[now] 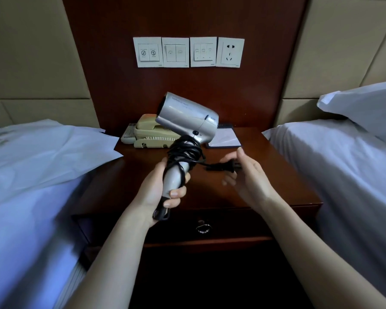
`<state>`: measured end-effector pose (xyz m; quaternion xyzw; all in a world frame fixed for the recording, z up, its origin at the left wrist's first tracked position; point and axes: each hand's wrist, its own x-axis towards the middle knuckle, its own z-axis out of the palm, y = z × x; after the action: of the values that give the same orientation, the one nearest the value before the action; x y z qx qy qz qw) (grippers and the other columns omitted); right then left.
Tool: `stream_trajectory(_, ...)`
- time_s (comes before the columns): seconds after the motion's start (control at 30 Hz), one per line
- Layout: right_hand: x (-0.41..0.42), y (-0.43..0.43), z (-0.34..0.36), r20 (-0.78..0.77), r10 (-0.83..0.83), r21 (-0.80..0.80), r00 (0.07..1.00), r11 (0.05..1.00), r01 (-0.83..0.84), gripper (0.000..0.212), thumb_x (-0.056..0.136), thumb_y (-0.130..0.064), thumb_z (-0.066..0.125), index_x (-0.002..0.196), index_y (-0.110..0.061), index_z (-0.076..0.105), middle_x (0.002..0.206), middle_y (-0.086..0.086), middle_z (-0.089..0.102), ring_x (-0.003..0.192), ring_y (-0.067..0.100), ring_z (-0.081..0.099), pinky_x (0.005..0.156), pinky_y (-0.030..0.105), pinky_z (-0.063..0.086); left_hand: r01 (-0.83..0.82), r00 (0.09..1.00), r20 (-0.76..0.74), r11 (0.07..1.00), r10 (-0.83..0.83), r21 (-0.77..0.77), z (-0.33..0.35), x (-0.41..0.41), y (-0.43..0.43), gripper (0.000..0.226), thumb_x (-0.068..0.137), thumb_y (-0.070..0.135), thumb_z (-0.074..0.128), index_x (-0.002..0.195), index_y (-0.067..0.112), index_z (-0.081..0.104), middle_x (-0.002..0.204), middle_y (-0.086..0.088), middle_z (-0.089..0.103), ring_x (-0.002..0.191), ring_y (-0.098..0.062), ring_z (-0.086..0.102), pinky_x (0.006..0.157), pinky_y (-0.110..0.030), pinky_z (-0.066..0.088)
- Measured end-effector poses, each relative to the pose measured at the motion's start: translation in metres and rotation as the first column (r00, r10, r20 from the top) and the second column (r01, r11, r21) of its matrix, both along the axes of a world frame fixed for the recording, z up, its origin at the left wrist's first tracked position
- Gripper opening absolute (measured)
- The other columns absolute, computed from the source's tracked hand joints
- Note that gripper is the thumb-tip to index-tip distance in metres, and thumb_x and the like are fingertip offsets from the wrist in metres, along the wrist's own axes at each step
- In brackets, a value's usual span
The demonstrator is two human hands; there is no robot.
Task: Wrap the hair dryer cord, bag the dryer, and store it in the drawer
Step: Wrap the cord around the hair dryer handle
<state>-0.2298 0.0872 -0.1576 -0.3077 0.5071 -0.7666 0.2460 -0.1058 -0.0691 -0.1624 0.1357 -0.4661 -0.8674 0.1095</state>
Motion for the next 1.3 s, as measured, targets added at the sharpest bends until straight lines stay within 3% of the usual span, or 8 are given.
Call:
stream_trajectory(0.17,0.023,-0.005,0.001,-0.504,-0.146,0.054,0.851,0.978,0.200,0.012,0.076,-0.013,0.071,0.073,-0.015,0.059,0.066,0.005,0.056,0.058,0.015,0.051,0.057,0.025,0.041,-0.155,0.988,0.012,0.988,0.155,0.020,0.004,-0.002,0.008,0.043,0.100,0.043,0.030,0.099,0.006,0.051,0.064,-0.005,0.050,0.030,-0.005,0.031,0.025,-0.010,0.019)
stream_trajectory(0.37,0.059,-0.008,0.009,-0.723,0.005,0.138,0.691,0.981,0.137,0.013,0.080,-0.009,0.071,0.088,-0.012,0.062,0.073,-0.018,0.063,0.069,-0.003,0.058,0.064,0.011,0.042,-0.216,0.976,0.044,0.969,0.213,0.121,-0.004,-0.008,0.010,0.055,0.083,0.056,0.055,0.112,0.009,0.054,0.061,0.000,0.049,0.046,-0.008,0.037,0.046,-0.015,0.030)
stream_trajectory(0.5,0.063,-0.009,0.016,-0.749,-0.014,0.094,0.663,0.987,0.127,0.015,0.087,-0.016,0.063,0.101,-0.016,0.059,0.087,-0.001,0.066,0.082,0.014,0.064,0.076,0.033,0.052,-0.153,0.988,-0.006,0.981,0.154,0.121,0.002,-0.001,0.012,0.061,0.088,0.066,0.035,0.090,0.010,0.058,0.047,0.003,0.049,0.030,-0.003,0.034,0.033,-0.012,0.024)
stream_trajectory(0.63,0.053,-0.007,0.021,-0.748,-0.064,0.064,0.661,0.984,0.167,0.011,0.087,-0.020,0.059,0.099,-0.021,0.059,0.075,-0.006,0.059,0.071,0.005,0.055,0.067,0.020,0.045,-0.121,0.992,-0.028,0.983,0.126,0.140,0.005,0.003,0.014,0.072,0.089,0.069,0.025,0.108,0.008,0.059,0.054,-0.001,0.053,0.028,-0.003,0.031,0.026,-0.010,0.021)
stream_trajectory(0.77,0.042,-0.008,0.019,-0.717,-0.174,0.020,0.675,0.963,0.269,0.010,0.086,-0.037,0.054,0.096,-0.034,0.054,0.089,-0.010,0.056,0.085,0.010,0.054,0.076,0.018,0.041,-0.112,0.994,0.014,0.991,0.111,0.077,0.008,0.000,0.023,0.060,0.093,0.062,0.029,0.089,0.009,0.058,0.059,-0.001,0.049,0.028,-0.003,0.029,0.026,-0.010,0.018)
stream_trajectory(0.97,0.040,-0.009,0.016,-0.548,-0.056,0.019,0.834,0.997,0.080,0.020,0.098,-0.016,0.040,0.085,-0.005,0.051,0.068,0.012,0.058,0.067,0.015,0.060,0.070,0.026,0.048,-0.123,0.992,0.031,0.992,0.122,0.033,0.011,-0.001,0.032,0.053,0.093,0.058,0.036,0.091,0.010,0.058,0.064,-0.001,0.047,0.030,-0.003,0.028,0.027,-0.011,0.017)
stream_trajectory(1.13,0.044,-0.013,0.013,-0.429,0.106,0.191,0.897,0.981,-0.025,0.022,0.097,-0.017,0.045,0.087,0.002,0.053,0.057,0.003,0.053,0.051,0.013,0.050,0.061,0.016,0.041,-0.123,0.992,0.010,0.992,0.123,-0.034,0.014,0.000,0.038,0.048,0.097,0.049,0.033,0.092,0.008,0.058,0.049,-0.001,0.047,0.028,-0.004,0.028,0.026,-0.012,0.017)
stream_trajectory(1.3,0.042,-0.010,0.016,-0.383,-0.015,0.207,0.924,0.973,0.101,0.039,0.090,-0.023,0.058,0.059,0.001,0.062,0.045,-0.003,0.051,0.052,0.010,0.049,0.062,0.018,0.040,-0.097,0.995,-0.012,0.995,0.096,-0.030,0.015,0.001,0.043,0.051,0.097,0.049,0.032,0.091,0.010,0.063,0.056,-0.001,0.054,0.028,-0.003,0.027,0.027,-0.013,0.015)
